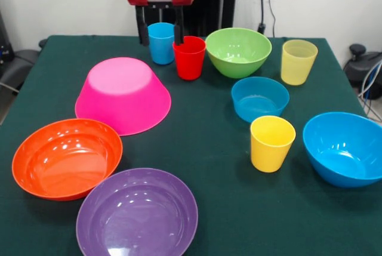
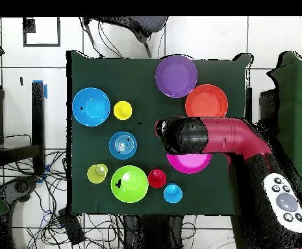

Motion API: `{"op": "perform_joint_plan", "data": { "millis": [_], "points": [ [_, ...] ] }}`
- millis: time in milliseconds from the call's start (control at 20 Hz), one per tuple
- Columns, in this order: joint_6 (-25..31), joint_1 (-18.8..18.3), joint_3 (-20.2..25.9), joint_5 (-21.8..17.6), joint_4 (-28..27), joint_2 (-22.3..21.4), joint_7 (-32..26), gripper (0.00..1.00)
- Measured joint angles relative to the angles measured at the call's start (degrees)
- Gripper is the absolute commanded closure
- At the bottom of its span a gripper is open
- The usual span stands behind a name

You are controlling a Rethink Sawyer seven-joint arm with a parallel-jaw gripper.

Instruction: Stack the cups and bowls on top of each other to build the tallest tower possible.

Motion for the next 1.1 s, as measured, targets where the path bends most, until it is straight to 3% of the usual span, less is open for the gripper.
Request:
{"op": "perform_joint_plan", "data": {
  "millis": [250,650,1100],
  "points": [
    [0.0,2.5,-4.2,0.0,-0.3,0.3,4.3,0.0],
    [0.0,3.8,-8.4,1.0,0.3,-2.3,5.9,0.0],
    [-1.5,4.0,-10.9,1.3,3.2,-10.2,5.9,0.0]
  ]
}}
